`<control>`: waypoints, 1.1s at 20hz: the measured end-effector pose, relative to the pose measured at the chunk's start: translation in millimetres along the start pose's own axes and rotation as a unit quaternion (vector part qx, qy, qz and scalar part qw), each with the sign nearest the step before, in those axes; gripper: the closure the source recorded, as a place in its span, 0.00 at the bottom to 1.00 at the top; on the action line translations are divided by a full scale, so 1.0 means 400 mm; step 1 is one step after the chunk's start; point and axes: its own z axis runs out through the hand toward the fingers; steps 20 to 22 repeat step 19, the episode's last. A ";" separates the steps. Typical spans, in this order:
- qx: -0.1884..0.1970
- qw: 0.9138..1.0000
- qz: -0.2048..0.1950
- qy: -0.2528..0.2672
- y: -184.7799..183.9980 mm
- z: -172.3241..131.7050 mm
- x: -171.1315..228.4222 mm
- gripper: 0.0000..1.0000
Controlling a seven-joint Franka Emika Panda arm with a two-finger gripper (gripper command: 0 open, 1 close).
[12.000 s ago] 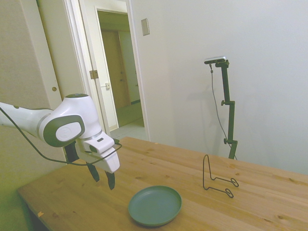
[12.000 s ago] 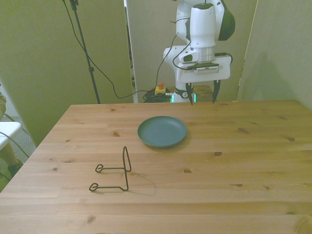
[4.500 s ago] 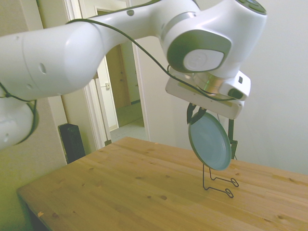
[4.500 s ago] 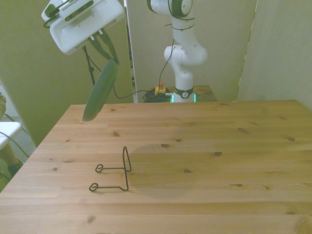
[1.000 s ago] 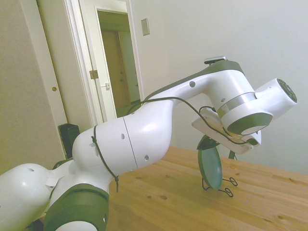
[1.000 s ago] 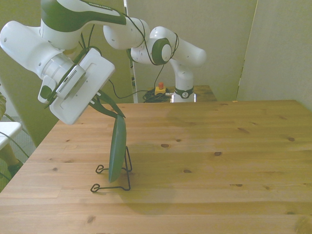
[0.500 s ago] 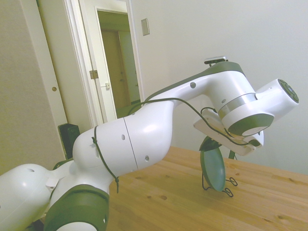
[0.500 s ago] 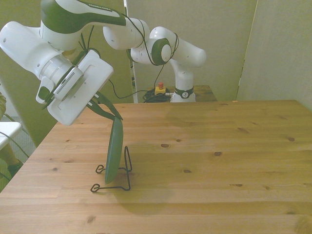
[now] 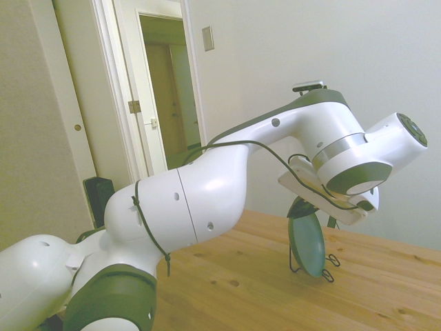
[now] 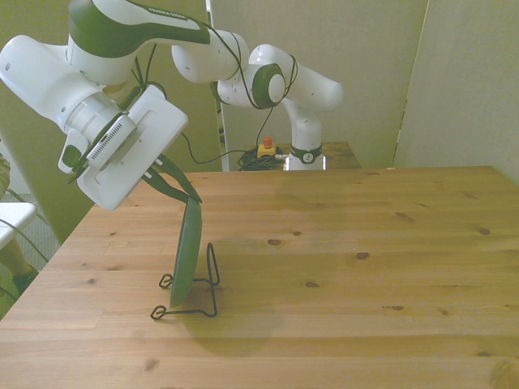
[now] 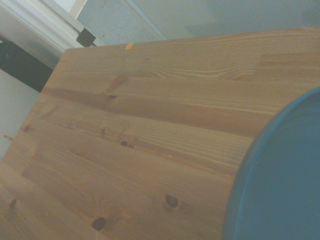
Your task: Load the plate
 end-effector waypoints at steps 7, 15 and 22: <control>0.000 1.000 0.003 0.000 0.000 0.000 0.000 0.00; -0.022 0.998 -0.008 0.065 -0.061 -0.123 -0.034 0.00; -0.057 0.990 -0.024 0.127 -0.122 -0.239 -0.079 0.00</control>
